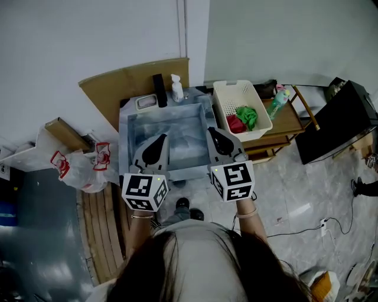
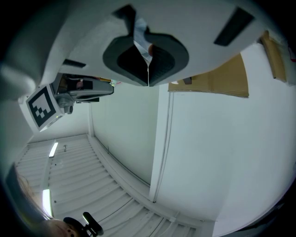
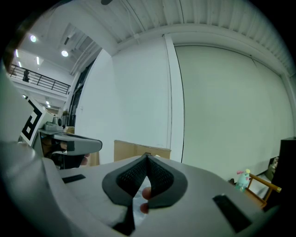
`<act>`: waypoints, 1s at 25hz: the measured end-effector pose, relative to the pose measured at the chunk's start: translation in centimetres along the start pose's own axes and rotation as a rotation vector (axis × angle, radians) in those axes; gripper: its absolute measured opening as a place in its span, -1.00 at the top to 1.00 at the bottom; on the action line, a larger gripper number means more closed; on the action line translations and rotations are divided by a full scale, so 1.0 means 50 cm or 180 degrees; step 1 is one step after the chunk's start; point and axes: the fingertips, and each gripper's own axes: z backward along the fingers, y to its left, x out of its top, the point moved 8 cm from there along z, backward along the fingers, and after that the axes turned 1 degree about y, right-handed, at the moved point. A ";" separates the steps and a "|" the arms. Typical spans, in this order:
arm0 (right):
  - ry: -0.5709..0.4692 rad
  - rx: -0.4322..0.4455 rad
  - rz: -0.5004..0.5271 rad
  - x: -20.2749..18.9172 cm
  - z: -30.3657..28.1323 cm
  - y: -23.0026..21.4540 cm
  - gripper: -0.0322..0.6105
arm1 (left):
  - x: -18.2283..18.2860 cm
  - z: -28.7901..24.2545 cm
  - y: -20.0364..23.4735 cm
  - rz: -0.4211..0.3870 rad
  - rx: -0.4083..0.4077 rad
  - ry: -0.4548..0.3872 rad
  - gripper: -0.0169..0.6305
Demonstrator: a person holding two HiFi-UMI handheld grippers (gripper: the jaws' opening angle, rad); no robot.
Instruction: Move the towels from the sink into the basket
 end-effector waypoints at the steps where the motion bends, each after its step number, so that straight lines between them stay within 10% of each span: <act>1: -0.0002 0.0008 -0.0006 -0.001 0.007 -0.001 0.82 | 0.000 0.004 -0.007 -0.0007 0.0010 -0.0001 0.91; 25: -0.0124 0.0087 -0.0050 -0.023 0.169 -0.010 0.82 | -0.004 0.073 -0.160 -0.0046 0.0060 -0.0059 0.91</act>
